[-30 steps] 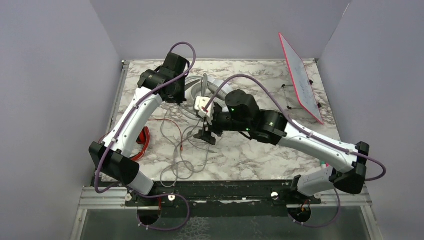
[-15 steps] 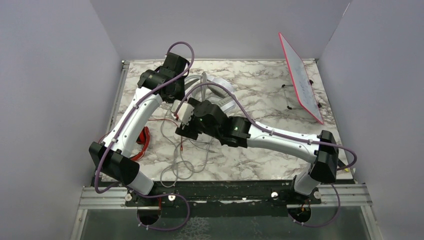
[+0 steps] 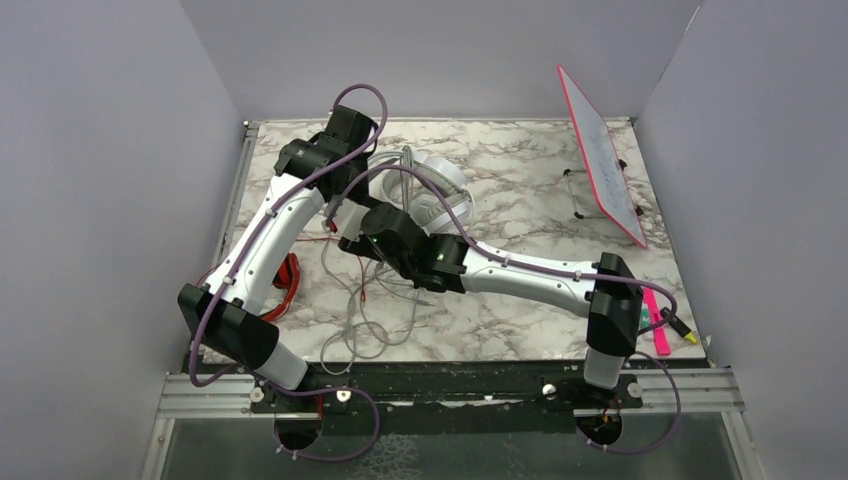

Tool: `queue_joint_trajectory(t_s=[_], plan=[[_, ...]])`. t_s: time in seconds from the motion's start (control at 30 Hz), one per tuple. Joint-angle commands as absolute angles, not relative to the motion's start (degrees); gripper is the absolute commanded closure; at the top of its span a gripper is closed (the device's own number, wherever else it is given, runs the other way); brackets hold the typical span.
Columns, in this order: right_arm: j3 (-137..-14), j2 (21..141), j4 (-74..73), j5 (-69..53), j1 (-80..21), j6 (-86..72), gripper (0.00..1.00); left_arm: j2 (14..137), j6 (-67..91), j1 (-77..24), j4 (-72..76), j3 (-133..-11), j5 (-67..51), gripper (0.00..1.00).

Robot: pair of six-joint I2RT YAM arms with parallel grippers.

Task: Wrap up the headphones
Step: Wrap the headphones cable around the headphones.

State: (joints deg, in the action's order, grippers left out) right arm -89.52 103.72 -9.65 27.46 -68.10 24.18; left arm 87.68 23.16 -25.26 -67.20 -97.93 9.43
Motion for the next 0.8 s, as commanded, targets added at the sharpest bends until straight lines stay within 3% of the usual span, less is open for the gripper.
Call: queue_joint_trajectory(t_s=[0.0,0.13,0.37,0.63,0.77], plan=[[-90.0,106.1,-6.4,31.6,-68.1,25.0,0.42,85.9,24.3,-25.5,-65.9,-99.9,5.7,1.0],[-89.6,106.5,-6.0,32.1,-68.1,25.2,0.56,85.8,24.1,-25.5,-66.0,-100.6,5.1,1.0],[-89.4,103.5,-8.2,25.5,-68.0,25.5,0.98,85.3,23.2,-25.5,-65.7,-101.2,3.7,1.0],[-99.9,102.5,-27.4,16.1,-68.0,23.0,0.99,83.2,20.8,-25.5,-61.1,-96.5,0.3,1.0],[-100.3,99.3,-29.8,12.0,-68.0,19.4,0.99,81.8,20.2,-25.5,-57.6,-94.4,0.1,0.81]])
